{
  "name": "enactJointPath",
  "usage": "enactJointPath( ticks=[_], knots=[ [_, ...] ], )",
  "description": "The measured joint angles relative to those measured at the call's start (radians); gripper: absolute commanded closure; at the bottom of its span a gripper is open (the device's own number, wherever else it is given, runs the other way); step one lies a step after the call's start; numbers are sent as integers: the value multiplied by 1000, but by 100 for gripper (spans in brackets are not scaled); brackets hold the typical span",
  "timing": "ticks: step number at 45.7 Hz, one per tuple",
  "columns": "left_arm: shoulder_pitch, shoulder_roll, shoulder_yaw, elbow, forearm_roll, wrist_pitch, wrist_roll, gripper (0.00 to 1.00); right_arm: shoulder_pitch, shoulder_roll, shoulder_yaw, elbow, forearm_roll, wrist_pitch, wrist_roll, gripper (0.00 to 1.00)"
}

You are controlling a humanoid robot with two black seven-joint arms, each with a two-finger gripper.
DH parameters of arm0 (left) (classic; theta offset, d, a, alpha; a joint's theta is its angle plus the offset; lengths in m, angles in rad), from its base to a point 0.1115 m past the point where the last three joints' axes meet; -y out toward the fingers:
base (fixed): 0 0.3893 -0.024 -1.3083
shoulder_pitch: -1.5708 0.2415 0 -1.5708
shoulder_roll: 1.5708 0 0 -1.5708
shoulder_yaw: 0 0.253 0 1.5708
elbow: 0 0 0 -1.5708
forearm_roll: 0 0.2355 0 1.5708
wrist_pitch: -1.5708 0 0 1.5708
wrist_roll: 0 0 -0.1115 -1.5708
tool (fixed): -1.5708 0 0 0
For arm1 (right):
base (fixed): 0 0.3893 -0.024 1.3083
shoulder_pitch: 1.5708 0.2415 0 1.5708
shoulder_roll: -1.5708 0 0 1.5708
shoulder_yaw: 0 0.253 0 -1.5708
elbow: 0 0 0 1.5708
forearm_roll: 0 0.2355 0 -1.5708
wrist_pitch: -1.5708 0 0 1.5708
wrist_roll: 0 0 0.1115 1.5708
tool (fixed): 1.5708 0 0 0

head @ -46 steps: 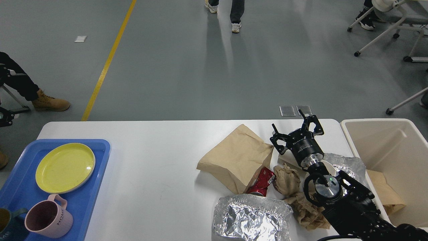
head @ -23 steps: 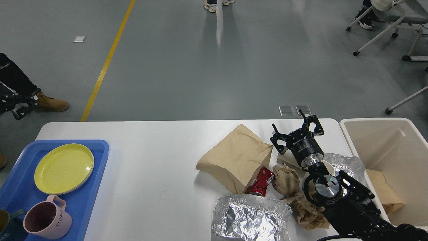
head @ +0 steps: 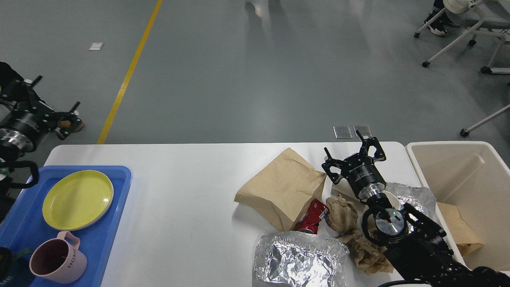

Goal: Tidy desktop

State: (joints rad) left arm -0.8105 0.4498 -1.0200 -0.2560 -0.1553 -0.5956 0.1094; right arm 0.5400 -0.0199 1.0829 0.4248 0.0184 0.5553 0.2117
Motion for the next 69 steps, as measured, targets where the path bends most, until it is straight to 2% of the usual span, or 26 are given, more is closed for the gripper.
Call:
enactJointPath(
  ticks=[8,19,23,31,48,59,69],
  knots=[
    [-10,-116,-39,1,-20,79,2,4,0,0,0,0,0,0,0,0],
    [-7,-209,-156,3,-39,219,-5,4,0,0,0,0,0,0,0,0],
    [0,-239,-179,3,-36,240,-13,4,0,0,0,0,0,0,0,0],
    [14,-300,-180,3,-29,252,-16,4,0,0,0,0,0,0,0,0],
    [40,-315,-151,-9,-25,233,-17,4,0,0,0,0,0,0,0,0],
    [67,-321,-132,-11,-26,151,-14,4,0,0,0,0,0,0,0,0],
    [76,-323,-131,-11,-24,132,-30,4,0,0,0,0,0,0,0,0]
  ],
)
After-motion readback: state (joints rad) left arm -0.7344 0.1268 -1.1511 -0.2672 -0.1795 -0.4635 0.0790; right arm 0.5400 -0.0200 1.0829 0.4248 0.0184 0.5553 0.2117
